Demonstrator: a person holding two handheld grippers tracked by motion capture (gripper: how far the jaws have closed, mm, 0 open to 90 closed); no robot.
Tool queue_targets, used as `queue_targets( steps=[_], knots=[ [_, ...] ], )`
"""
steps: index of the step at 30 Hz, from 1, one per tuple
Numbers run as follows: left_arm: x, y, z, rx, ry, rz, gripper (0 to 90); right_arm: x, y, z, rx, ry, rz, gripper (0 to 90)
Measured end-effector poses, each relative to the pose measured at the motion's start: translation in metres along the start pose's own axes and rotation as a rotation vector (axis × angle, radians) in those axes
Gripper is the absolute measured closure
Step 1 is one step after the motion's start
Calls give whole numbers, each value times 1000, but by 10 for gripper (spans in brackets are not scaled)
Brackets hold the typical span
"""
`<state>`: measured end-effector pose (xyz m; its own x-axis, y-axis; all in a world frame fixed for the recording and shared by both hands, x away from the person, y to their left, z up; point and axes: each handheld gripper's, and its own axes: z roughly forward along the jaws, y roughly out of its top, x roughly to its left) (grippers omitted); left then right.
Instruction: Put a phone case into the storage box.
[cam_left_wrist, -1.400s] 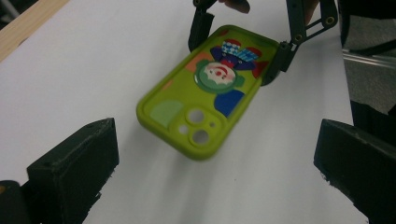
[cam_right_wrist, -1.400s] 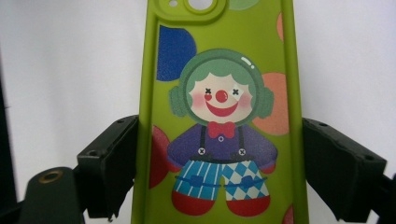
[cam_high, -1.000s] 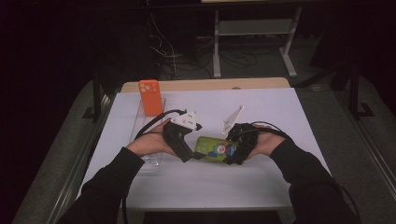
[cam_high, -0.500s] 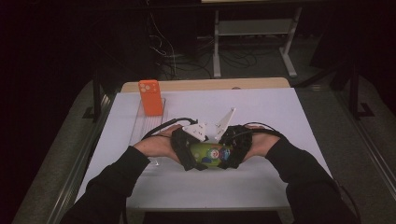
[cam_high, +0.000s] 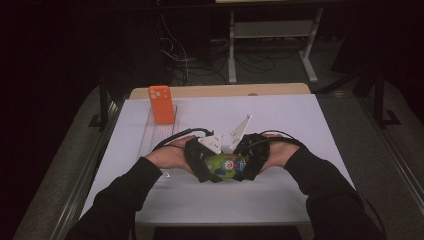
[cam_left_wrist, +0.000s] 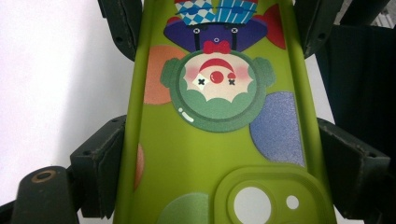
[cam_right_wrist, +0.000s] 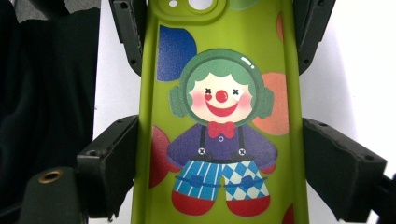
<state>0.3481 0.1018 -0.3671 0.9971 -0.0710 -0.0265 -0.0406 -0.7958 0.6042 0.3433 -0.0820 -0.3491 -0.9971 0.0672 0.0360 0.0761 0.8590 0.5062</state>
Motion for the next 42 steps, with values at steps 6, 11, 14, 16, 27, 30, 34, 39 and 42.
queue_targets(
  steps=[6,11,14,16,27,30,34,39,42],
  knots=[
    [-1,0,1,-25,-16,-23,152,-1,-2,-1,-1,11,4,150],
    [-2,2,1,-14,-3,-28,158,0,-6,0,-31,5,12,131],
    [-2,4,1,-6,29,-34,158,1,-12,1,-67,-2,34,18],
    [-2,4,0,-12,32,-60,158,1,-17,0,-95,-4,69,0],
    [-8,1,4,-8,164,-211,158,-2,-63,-24,-283,-180,310,0],
    [-8,-1,6,-11,201,-286,158,-1,-77,-26,-362,-226,388,0],
    [-8,-5,6,-15,259,-375,158,4,-92,-25,-394,-291,491,0],
    [-8,-9,6,-11,288,-433,157,14,-106,-14,-414,-348,582,0],
    [-9,-10,9,-6,299,-451,157,23,-112,-5,-419,-411,616,0]
  ],
)
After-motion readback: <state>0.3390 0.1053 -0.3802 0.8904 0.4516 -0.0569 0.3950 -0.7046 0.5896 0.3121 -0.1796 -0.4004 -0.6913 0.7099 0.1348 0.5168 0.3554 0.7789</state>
